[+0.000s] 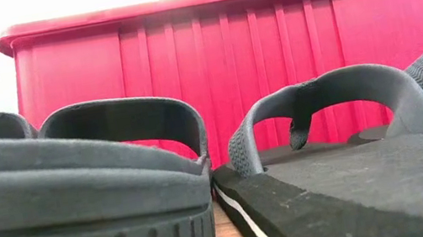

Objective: Pick and place slides into bin
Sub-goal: Put the black slide into the red bin

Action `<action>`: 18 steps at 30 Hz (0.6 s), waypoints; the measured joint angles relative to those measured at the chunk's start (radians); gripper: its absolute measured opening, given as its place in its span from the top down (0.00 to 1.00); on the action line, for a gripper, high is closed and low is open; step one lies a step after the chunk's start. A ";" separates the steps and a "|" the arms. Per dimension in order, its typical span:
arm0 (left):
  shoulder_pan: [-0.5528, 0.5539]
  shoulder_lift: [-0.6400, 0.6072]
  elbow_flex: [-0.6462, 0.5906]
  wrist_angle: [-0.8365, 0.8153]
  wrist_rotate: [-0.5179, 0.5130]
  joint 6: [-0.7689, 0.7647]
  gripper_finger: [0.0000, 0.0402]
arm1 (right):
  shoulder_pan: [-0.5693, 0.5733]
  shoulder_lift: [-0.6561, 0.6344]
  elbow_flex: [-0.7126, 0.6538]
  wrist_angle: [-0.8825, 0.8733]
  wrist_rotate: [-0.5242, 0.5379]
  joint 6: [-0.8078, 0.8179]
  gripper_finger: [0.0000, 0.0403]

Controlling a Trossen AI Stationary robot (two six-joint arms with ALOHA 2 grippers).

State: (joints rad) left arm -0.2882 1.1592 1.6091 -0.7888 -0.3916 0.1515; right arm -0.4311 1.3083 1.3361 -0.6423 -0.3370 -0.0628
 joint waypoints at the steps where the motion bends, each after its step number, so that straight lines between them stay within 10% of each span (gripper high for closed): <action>1: 0.000 0.000 0.000 0.000 0.000 0.000 0.98 | -0.021 0.016 0.000 -0.016 -0.028 -0.013 0.99; 9: 0.000 0.000 0.000 -0.001 0.000 0.000 0.99 | -0.168 0.088 0.000 -0.122 -0.257 -0.218 1.00; 18: 0.000 0.000 0.000 -0.032 0.000 0.000 0.99 | -0.250 0.119 0.000 -0.306 -0.261 -0.468 1.00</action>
State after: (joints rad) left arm -0.2883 1.1595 1.6089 -0.8209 -0.3916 0.1520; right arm -0.6815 1.4277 1.3357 -0.9483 -0.5976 -0.5313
